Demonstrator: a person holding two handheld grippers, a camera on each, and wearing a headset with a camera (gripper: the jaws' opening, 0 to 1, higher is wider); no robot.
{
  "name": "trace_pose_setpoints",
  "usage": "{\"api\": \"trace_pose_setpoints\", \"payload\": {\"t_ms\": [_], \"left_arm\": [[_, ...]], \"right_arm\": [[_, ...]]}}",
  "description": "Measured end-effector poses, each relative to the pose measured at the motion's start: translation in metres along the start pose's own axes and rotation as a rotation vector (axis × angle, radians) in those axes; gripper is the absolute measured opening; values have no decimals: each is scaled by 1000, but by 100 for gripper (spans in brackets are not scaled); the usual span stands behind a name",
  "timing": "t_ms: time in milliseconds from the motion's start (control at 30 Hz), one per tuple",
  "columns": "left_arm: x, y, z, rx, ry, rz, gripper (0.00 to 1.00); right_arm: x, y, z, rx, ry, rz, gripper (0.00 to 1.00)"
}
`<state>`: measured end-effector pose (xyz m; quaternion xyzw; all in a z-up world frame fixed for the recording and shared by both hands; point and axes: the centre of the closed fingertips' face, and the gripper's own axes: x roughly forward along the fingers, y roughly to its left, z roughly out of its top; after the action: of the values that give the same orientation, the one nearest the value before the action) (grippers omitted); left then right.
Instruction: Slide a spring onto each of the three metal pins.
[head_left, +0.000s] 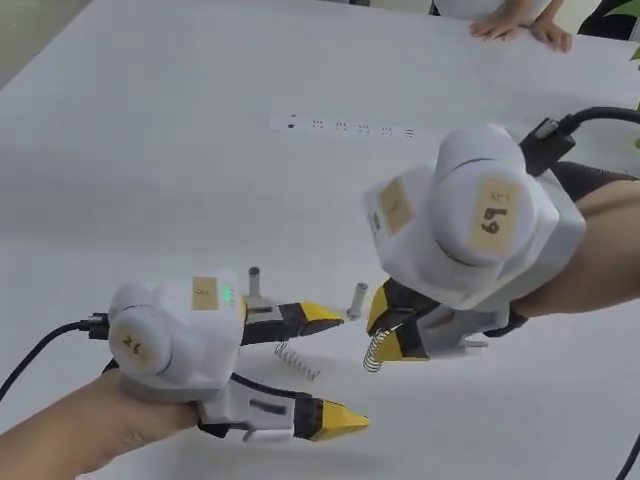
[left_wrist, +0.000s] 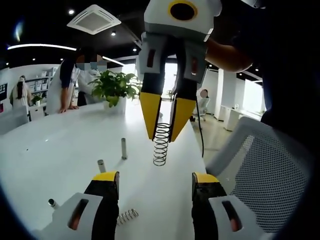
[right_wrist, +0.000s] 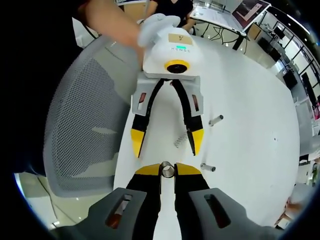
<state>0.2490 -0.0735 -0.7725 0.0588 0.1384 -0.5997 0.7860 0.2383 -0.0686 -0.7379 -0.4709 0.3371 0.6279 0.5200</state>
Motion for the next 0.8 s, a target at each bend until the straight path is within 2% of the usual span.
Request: {"api": "trace_pose_setpoints", "payload": {"t_ms": [133, 333, 467, 700, 800], "left_arm": [[-6, 2, -5, 4, 19, 11, 58], [-17, 5, -9, -11, 22, 32, 62], [-25, 6, -11, -21, 24, 49, 71], [-35, 5, -17, -34, 55, 61, 85], [-40, 5, -16, -44, 59, 67, 91]], "right_arm": [[0, 1, -3, 4, 6, 4, 6], [0, 1, -7, 3, 18, -2, 6], [-1, 0, -10, 6, 23, -5, 6], [-3, -3, -17, 16, 23, -14, 6], [-3, -4, -20, 20, 24, -17, 6]]}}
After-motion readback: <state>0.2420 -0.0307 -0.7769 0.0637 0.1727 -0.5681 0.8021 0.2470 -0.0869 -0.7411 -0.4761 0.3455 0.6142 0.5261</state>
